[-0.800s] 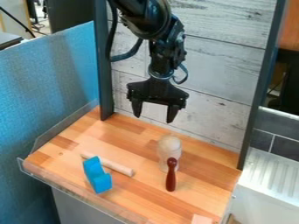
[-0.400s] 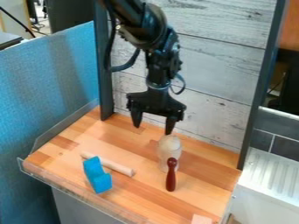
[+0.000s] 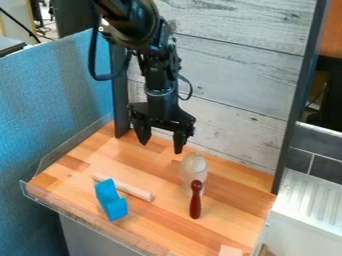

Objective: Remove the blue arch to the right side

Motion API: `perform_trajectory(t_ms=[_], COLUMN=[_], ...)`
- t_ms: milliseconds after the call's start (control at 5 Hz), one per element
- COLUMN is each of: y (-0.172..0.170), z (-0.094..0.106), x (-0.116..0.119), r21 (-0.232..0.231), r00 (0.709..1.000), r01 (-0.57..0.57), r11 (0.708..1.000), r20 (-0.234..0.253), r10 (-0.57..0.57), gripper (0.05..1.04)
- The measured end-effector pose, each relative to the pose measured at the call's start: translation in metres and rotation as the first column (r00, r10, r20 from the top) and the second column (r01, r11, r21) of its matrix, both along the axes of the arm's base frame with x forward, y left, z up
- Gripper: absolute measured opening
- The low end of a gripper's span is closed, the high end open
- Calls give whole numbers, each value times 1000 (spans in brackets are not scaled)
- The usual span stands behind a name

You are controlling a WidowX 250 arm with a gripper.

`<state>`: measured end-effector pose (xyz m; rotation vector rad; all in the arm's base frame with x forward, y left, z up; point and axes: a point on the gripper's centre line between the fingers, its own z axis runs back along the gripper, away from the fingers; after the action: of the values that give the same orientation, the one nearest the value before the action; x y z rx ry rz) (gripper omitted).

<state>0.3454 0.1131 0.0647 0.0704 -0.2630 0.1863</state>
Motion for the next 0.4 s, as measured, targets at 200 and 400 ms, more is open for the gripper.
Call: perform_trajectory(t_ms=[200,400], y=[-8,-13], z=[1,1], x=[-20,-37], r21=[-22,-10], r00=[998,995], r01=[63,95], r11=[998,995], r20=[-14,-24], r10=[-64,-95], gripper=[1001,1001])
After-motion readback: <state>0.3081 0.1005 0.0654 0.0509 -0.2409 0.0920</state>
